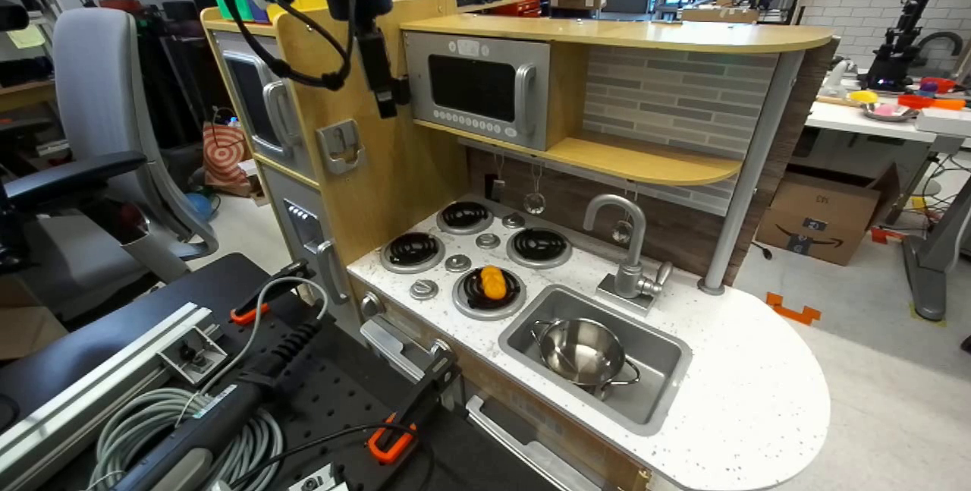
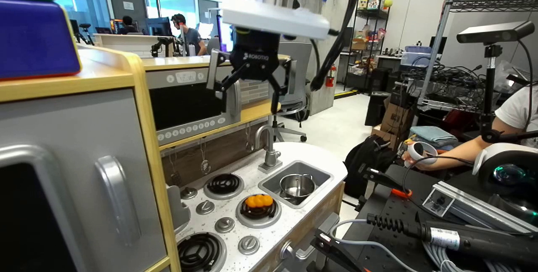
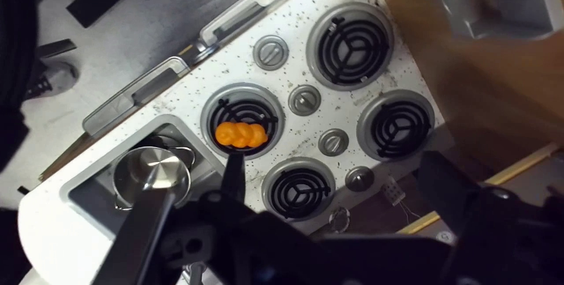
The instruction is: Pick the yellow toy on the stove and put it in the pot
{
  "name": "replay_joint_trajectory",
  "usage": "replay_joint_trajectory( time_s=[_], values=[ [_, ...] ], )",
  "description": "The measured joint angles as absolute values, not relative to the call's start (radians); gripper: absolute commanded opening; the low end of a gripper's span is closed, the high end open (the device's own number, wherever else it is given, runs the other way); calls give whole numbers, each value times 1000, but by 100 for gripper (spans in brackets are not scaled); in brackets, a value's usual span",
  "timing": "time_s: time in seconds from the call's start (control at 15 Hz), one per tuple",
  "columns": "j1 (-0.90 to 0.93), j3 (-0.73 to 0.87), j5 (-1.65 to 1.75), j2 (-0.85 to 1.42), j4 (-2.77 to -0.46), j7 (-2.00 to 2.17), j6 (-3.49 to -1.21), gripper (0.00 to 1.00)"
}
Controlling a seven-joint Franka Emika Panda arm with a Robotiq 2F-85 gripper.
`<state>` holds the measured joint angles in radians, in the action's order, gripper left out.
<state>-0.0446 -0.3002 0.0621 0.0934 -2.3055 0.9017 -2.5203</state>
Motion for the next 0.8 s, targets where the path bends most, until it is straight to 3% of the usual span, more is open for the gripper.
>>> replay_joint_trajectory(
  time_s=[0.2,0.4,0.8],
  values=[
    [61,-186,145,276,-2192,1101,-2652,100],
    [193,-45,245,409,-2061,1240,-2585,100],
    [154,-95,159,417,-2017,980,-2490,100]
  ],
)
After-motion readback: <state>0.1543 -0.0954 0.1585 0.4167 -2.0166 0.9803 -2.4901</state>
